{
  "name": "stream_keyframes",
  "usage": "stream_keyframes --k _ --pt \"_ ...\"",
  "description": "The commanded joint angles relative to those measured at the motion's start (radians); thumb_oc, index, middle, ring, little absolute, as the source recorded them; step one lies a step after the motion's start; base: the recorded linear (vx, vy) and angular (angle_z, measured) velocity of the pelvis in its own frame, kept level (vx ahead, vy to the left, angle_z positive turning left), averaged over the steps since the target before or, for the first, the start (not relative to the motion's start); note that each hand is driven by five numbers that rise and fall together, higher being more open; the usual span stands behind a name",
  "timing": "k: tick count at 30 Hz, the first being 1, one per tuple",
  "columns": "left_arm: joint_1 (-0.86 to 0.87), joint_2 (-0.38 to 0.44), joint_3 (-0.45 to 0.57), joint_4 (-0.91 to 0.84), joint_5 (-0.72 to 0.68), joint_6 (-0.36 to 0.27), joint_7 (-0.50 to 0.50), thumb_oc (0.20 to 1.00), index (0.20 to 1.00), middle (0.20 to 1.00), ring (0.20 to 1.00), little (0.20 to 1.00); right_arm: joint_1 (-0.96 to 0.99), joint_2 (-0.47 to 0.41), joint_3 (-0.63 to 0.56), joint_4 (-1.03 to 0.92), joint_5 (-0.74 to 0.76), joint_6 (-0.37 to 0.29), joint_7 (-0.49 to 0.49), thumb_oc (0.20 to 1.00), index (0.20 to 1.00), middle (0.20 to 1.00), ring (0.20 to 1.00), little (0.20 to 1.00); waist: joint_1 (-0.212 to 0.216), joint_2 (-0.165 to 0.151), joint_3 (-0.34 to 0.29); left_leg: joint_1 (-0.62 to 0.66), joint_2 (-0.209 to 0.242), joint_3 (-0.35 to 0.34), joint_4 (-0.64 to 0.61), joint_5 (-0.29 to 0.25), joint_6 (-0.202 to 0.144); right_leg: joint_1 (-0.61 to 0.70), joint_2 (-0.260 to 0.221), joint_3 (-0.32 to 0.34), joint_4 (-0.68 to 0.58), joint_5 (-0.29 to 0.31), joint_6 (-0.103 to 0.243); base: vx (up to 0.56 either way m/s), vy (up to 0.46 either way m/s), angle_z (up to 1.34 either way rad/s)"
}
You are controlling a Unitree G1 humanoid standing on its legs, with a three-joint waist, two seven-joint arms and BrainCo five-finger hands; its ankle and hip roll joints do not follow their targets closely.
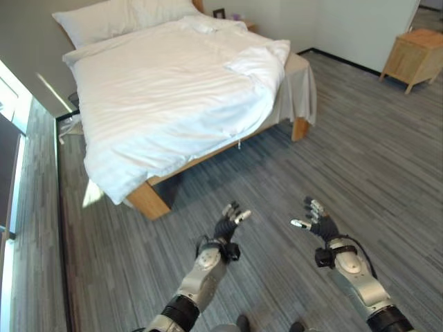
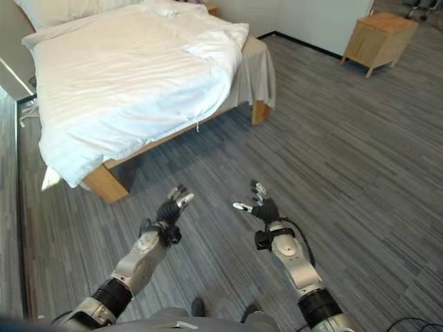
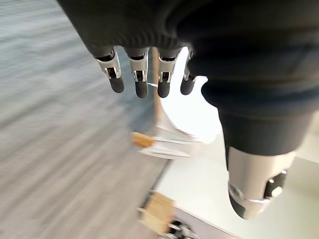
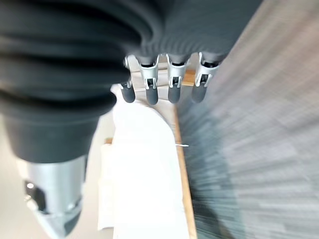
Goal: Making the bed.
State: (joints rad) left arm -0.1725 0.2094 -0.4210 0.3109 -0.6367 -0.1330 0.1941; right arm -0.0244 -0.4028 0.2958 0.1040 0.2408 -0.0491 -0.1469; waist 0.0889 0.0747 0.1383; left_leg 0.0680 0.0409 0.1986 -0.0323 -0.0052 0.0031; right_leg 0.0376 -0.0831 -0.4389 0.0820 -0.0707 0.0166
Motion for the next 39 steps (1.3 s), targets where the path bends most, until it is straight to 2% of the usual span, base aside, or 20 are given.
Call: stream_keyframes --k 1,5,6,8,9,10,13,15,19,23,25,26,27,28,29,30,35,36,38,39 --pt "-0.097 0.022 -0.014 -0.057 0.093 -0.071 0.019 1.0 1.0 1.0 1.0 1.0 -0.015 -0.001 -0.033 -0.124 -0.03 -0.046 0.006 1.0 1.0 1.0 1.0 1.0 0.021 -0.046 0.015 0.044 0.067 -0.057 -0.055 0.014 -0.097 0.09 -0.088 0.003 -0.165 0.119 0.138 -0.01 -0.046 0.06" --pt "-0.082 0.024 -0.004 -0.071 0.103 -0.075 0.005 1.0 1.0 1.0 1.0 1.0 -0.006 -0.009 -0.029 -0.14 -0.009 -0.049 0.024 1.0 1.0 1.0 1.0 1.0 0.023 -0.044 0.026 0.037 0.07 -0.066 -0.003 0.001 -0.1 0.085 -0.08 0.013 -0.161 0.097 0.127 -0.01 -0.069 0.03" --pt "-0.081 0.023 -0.005 -0.062 0.097 -0.081 -0.001 1.0 1.0 1.0 1.0 1.0 -0.016 -0.018 -0.025 -0.141 0.006 -0.048 0.037 1.0 1.0 1.0 1.0 1.0 0.026 -0.047 0.058 -0.03 0.065 -0.08 0.163 0.0 -0.116 0.095 -0.078 0.03 -0.165 0.081 0.107 -0.07 -0.081 -0.1" --pt "-0.095 0.018 -0.002 -0.046 0.09 -0.097 0.013 1.0 1.0 1.0 1.0 1.0 -0.05 -0.036 -0.007 -0.128 0.008 -0.049 0.045 1.0 1.0 1.0 1.0 1.0 0.05 -0.047 0.116 -0.178 0.07 -0.139 0.423 0.129 -0.181 0.115 -0.076 0.029 -0.169 0.081 0.076 -0.11 -0.134 -0.21" --pt "-0.1 0.016 -0.003 -0.046 0.089 -0.105 0.02 1.0 1.0 1.0 1.0 1.0 -0.059 -0.043 -0.001 -0.124 0.009 -0.049 0.045 1.0 1.0 1.0 1.0 1.0 0.058 -0.059 0.135 -0.232 0.067 -0.144 0.489 0.162 -0.191 0.121 -0.083 0.028 -0.169 0.078 0.068 0.0 -0.143 -0.41" --pt "-0.098 0.018 0.002 -0.055 0.088 -0.108 0.021 1.0 1.0 1.0 1.0 1.0 -0.065 -0.047 0.003 -0.126 0.009 -0.049 0.045 1.0 1.0 1.0 1.0 1.0 0.056 -0.066 0.135 -0.269 0.079 -0.118 0.505 0.142 -0.174 0.117 -0.083 0.028 -0.169 0.07 0.068 0.11 -0.11 -0.37" --pt "-0.063 0.027 0.022 -0.093 0.1 -0.105 0.024 1.0 1.0 1.0 1.0 1.0 -0.067 -0.049 0.021 -0.139 0.015 -0.053 0.059 1.0 1.0 1.0 1.0 1.0 0.059 -0.054 0.114 -0.286 0.066 -0.046 0.315 0.051 -0.115 0.112 -0.063 0.053 -0.169 0.029 0.094 0.27 0.021 -0.09" --pt "-0.029 0.004 0.031 -0.093 0.098 -0.107 0.034 1.0 1.0 1.0 1.0 1.0 -0.087 -0.037 0.044 -0.111 0.012 -0.069 0.07 1.0 1.0 1.0 1.0 1.0 0.087 -0.029 0.097 -0.294 0.066 -0.021 0.037 0.113 -0.111 0.145 -0.038 0.072 -0.169 -0.02 0.123 0.51 0.133 -0.38" --pt "-0.019 -0.02 0.04 -0.083 0.052 -0.127 0.038 1.0 1.0 1.0 1.0 1.0 -0.134 -0.013 0.063 -0.063 0.006 -0.084 0.058 1.0 1.0 1.0 1.0 1.0 0.122 -0.041 0.1 -0.374 0.077 -0.048 -0.055 0.148 -0.131 0.184 -0.043 0.094 -0.169 -0.058 0.139 0.39 0.084 -0.39" --pt "-0.018 -0.011 0.025 -0.09 0.053 -0.124 0.056 1.0 1.0 1.0 1.0 1.0 -0.131 0.026 0.075 -0.045 0.0 -0.085 0.061 1.0 1.0 1.0 1.0 1.0 0.149 -0.08 0.093 -0.339 0.084 -0.035 -0.049 0.218 -0.104 0.254 -0.034 0.151 -0.165 -0.061 0.15 0.47 0.156 -0.77" --pt "-0.027 0.01 0.008 -0.098 0.048 -0.124 0.07 1.0 1.0 1.0 1.0 1.0 -0.129 0.047 0.085 -0.032 0.003 -0.094 0.056 1.0 1.0 1.0 1.0 1.0 0.157 -0.113 0.11 -0.299 0.066 -0.02 -0.027 0.185 -0.053 0.202 -0.065 0.167 0.037 -0.057 0.18 0.44 0.197 -0.83" --pt "-0.041 0.03 -0.001 -0.12 0.054 -0.118 0.081 1.0 1.0 1.0 1.0 1.0 -0.146 0.055 0.101 -0.032 -0.006 -0.086 0.058 1.0 1.0 1.0 1.0 1.0 0.126 -0.116 0.139 -0.215 0.056 -0.026 -0.027 0.135 -0.025 0.089 -0.099 0.156 0.273 0.028 0.23 0.45 0.206 -0.79" --pt "-0.044 0.041 0.0 -0.13 0.063 -0.117 0.084 1.0 1.0 1.0 1.0 1.0 -0.158 0.055 0.104 -0.029 -0.012 -0.085 0.059 1.0 1.0 1.0 1.0 1.0 0.114 -0.111 0.146 -0.184 0.06 -0.024 -0.027 0.115 -0.017 0.041 -0.114 0.144 0.384 0.115 0.245 0.34 0.178 -0.38" --pt "-0.044 0.041 0.001 -0.13 0.063 -0.116 0.084 1.0 1.0 1.0 1.0 1.0 -0.159 0.055 0.104 -0.029 -0.012 -0.085 0.058 1.0 1.0 1.0 1.0 1.0 0.116 -0.108 0.143 -0.187 0.065 -0.023 -0.028 0.117 -0.018 0.038 -0.109 0.146 0.38 0.12 0.245 0.33 0.166 0.28" --pt "-0.06 0.059 -0.004 -0.138 0.073 -0.115 0.086 1.0 1.0 1.0 1.0 1.0 -0.168 0.062 0.094 -0.03 -0.021 -0.082 0.055 1.0 1.0 1.0 1.0 1.0 0.098 -0.085 0.148 -0.139 0.081 -0.026 -0.033 0.086 -0.01 -0.034 -0.125 0.116 0.503 0.191 0.245 0.54 0.242 0.48" --pt "-0.082 0.064 0.001 -0.136 0.073 -0.115 0.093 1.0 1.0 1.0 1.0 1.0 -0.179 0.07 0.086 -0.039 -0.026 -0.076 0.049 1.0 1.0 1.0 1.0 1.0 0.06 -0.073 0.166 -0.07 0.062 -0.051 -0.046 0.044 -0.002 -0.136 -0.128 0.101 0.527 0.138 0.241 0.54 0.24 0.47" --pt "-0.081 0.064 0.01 -0.13 0.071 -0.116 0.086 1.0 1.0 1.0 1.0 1.0 -0.175 0.073 0.084 -0.045 -0.014 -0.075 0.055 1.0 1.0 1.0 1.0 1.0 0.032 -0.075 0.173 -0.022 0.042 -0.071 -0.055 0.013 -0.013 -0.165 -0.111 0.064 0.367 0.117 0.22 0.32 0.004 0.53" --pt "-0.071 0.06 0.02 -0.118 0.061 -0.113 0.063 1.0 1.0 1.0 1.0 1.0 -0.171 0.074 0.079 -0.045 -0.018 -0.072 0.051 1.0 1.0 1.0 1.0 1.0 0.016 -0.096 0.165 0.02 0.017 -0.09 -0.055 -0.039 -0.03 -0.161 -0.115 0.039 0.105 0.104 0.193 0.54 -0.132 0.4" --pt "-0.072 0.05 0.026 -0.09 0.068 -0.104 0.05 1.0 1.0 1.0 1.0 1.0 -0.167 0.087 0.081 -0.039 -0.021 -0.073 0.042 1.0 1.0 1.0 1.0 1.0 -0.004 -0.099 0.154 0.068 0.014 -0.117 -0.055 -0.088 -0.045 -0.203 -0.123 0.053 -0.082 0.163 0.195 0.75 -0.149 0.77" --pt "-0.072 0.045 0.034 -0.067 0.064 -0.098 0.034 1.0 1.0 1.0 1.0 1.0 -0.166 0.095 0.078 -0.044 -0.031 -0.069 0.036 1.0 1.0 1.0 1.0 1.0 -0.017 -0.091 0.143 0.118 0.027 -0.131 -0.055 -0.129 -0.063 -0.257 -0.172 0.044 -0.155 0.223 0.218 0.81 -0.117 0.84"
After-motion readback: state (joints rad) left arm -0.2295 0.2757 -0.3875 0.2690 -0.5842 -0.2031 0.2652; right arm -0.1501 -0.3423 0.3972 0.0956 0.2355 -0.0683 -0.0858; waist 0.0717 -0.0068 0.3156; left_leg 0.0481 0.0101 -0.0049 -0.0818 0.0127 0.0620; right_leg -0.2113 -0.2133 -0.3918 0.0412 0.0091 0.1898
